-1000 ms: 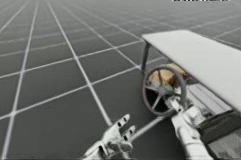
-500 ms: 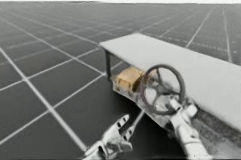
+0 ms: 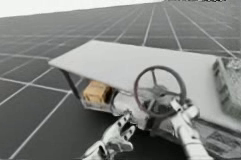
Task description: Pick up and drop off the object
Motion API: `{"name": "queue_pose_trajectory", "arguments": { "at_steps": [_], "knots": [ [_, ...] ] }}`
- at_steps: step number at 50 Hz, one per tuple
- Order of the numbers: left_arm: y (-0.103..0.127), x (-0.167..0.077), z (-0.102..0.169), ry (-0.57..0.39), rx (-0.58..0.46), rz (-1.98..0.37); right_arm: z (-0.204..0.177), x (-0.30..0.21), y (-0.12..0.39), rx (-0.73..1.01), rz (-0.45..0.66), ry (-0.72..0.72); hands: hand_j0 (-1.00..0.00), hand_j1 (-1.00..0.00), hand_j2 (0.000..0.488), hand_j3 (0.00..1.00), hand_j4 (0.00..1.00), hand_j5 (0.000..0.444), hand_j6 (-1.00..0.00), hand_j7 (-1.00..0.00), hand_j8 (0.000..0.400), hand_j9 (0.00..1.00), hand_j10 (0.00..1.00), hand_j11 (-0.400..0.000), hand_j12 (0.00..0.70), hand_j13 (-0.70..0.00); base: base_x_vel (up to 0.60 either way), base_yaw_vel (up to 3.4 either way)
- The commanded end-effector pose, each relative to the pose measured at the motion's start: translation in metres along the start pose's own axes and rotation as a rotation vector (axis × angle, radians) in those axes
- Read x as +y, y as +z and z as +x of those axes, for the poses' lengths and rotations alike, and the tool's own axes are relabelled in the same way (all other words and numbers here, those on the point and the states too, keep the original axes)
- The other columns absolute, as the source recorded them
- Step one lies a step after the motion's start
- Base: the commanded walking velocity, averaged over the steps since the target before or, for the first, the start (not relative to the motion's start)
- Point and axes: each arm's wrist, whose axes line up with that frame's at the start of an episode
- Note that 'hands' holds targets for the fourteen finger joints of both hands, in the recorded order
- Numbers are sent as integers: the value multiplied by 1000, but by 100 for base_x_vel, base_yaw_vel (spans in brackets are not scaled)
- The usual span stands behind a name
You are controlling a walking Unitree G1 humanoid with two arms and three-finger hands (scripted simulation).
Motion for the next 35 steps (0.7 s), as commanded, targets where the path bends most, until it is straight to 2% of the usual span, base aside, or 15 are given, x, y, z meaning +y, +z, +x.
{"name": "queue_pose_trajectory", "arguments": {
  "at_steps": [1, 35],
  "knots": [
    [-1, 5, -3, -3, -11, -22, -6, 11, 7, -37, 0, 30, 0, 0, 0, 1000, 1000, 0, 0, 0, 0, 1000, 1000, -400, 0, -700, 28, -34],
    [-1, 5, -3, -3, -11, -22, -6, 11, 7, -37, 0, 30, 0, 0, 0, 1000, 1000, 0, 0, 0, 0, 1000, 1000, -400, 0, -700, 24, -22]
  ]
}}
